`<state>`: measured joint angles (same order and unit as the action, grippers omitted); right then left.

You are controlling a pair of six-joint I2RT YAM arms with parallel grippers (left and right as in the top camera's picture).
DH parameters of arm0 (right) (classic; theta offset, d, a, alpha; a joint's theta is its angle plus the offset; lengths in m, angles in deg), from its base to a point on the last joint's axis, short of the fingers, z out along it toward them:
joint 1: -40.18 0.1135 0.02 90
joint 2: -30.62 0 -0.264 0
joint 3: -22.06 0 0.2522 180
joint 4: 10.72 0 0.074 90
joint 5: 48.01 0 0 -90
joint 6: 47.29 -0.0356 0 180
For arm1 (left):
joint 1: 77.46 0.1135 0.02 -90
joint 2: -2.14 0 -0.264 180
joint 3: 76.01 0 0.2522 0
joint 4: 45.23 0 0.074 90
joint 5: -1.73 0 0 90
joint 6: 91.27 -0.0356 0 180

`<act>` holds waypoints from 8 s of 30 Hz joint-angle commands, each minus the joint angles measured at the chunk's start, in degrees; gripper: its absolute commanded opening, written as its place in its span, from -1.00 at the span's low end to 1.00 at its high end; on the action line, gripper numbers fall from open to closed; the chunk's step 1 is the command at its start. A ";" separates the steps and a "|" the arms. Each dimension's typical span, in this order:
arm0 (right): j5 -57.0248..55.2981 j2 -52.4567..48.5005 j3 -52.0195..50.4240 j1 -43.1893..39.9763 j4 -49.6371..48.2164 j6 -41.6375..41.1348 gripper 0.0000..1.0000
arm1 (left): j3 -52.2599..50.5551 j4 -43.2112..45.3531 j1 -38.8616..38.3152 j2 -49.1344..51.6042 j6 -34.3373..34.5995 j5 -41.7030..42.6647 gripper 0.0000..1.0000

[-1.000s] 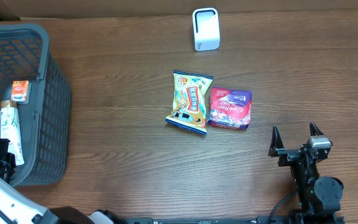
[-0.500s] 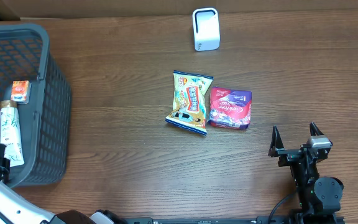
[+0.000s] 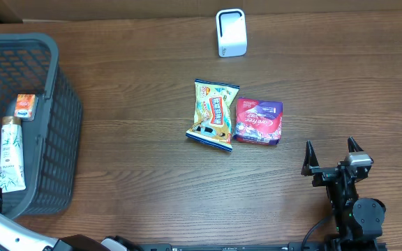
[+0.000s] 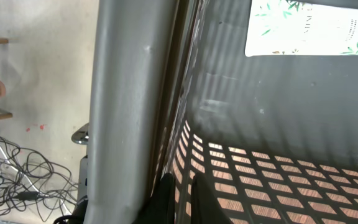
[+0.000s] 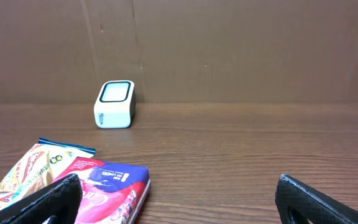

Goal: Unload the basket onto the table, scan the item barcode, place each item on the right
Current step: 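Search the basket and position the left gripper over the white bamboo-print tube, then grasp the white bamboo-print tube with the left gripper and lift it, then carry the tube over the table and release it beside the snack bags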

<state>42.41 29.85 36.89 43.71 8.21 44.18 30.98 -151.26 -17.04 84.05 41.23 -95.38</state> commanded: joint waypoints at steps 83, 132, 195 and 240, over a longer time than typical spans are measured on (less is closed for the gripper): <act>-0.37 0.61 -0.61 0.48 -0.39 0.09 1.00 | 13.84 23.58 -18.69 39.36 -59.25 -6.19 0.79; -0.37 0.61 -0.61 0.48 -0.39 0.09 1.00 | -1.27 43.74 -19.54 39.50 -67.80 -6.88 0.48; -0.37 0.61 -0.61 0.48 -0.39 0.09 1.00 | -1.64 33.24 -19.21 39.47 -58.93 -3.39 -0.89; -0.37 0.61 -0.61 0.48 -0.39 0.09 1.00 | 76.78 2.16 -45.72 36.30 -38.07 29.66 -0.92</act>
<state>42.41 29.85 36.89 43.71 8.19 44.20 105.58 -149.18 -59.22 123.80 0.77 -67.51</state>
